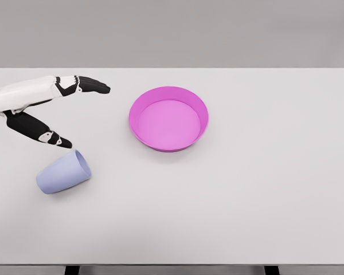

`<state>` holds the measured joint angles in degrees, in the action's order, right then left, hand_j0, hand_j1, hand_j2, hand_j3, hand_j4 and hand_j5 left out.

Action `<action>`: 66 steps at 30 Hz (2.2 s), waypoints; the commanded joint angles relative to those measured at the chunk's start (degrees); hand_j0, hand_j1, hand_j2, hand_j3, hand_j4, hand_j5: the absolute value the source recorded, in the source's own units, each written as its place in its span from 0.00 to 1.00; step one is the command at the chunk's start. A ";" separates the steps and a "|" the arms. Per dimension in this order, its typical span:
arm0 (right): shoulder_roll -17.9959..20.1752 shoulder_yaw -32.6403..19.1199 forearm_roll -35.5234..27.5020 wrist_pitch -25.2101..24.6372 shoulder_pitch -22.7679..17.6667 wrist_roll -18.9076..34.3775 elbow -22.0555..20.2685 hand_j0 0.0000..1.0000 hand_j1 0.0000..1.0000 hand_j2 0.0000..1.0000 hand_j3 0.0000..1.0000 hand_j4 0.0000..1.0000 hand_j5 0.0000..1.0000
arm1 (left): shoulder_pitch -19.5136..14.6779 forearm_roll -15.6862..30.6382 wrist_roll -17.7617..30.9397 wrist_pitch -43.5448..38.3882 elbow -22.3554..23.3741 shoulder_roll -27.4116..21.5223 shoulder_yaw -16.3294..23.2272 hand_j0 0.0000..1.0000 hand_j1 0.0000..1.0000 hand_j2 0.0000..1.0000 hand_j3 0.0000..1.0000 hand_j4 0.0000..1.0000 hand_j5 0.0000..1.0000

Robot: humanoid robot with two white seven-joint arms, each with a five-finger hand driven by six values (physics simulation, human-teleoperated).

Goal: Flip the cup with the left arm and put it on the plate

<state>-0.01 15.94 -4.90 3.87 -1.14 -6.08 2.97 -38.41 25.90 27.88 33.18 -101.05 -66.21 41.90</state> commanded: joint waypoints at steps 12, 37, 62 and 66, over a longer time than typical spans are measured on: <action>0.01 -0.03 -0.02 0.00 -0.26 0.02 0.11 1.00 1.00 1.00 1.00 1.00 1.00 | 3.78 7.23 0.07 0.04 -0.03 -0.33 0.28 1.00 1.00 1.00 1.00 1.00 1.00; 0.01 -0.03 -0.02 0.00 -0.26 0.02 0.11 1.00 1.00 1.00 1.00 1.00 1.00 | 15.73 2.32 -2.66 -17.27 -0.03 2.48 -8.59 1.00 1.00 1.00 1.00 1.00 1.00; 0.01 -0.03 -0.02 0.00 -0.26 0.02 0.11 1.00 1.00 1.00 1.00 1.00 1.00 | 29.45 -3.31 -3.27 -5.84 -0.03 5.30 -16.06 1.00 1.00 1.00 1.00 1.00 1.00; 0.01 -0.03 -0.02 0.00 -0.26 0.02 0.11 1.00 1.00 1.00 1.00 1.00 1.00 | 29.97 -3.48 -4.15 -12.35 -0.03 6.70 -16.06 1.00 1.00 1.00 1.00 1.00 1.00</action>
<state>-0.01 15.91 -4.91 3.86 -1.41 -6.07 3.07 -8.44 22.23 24.05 23.20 -101.05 -60.18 25.86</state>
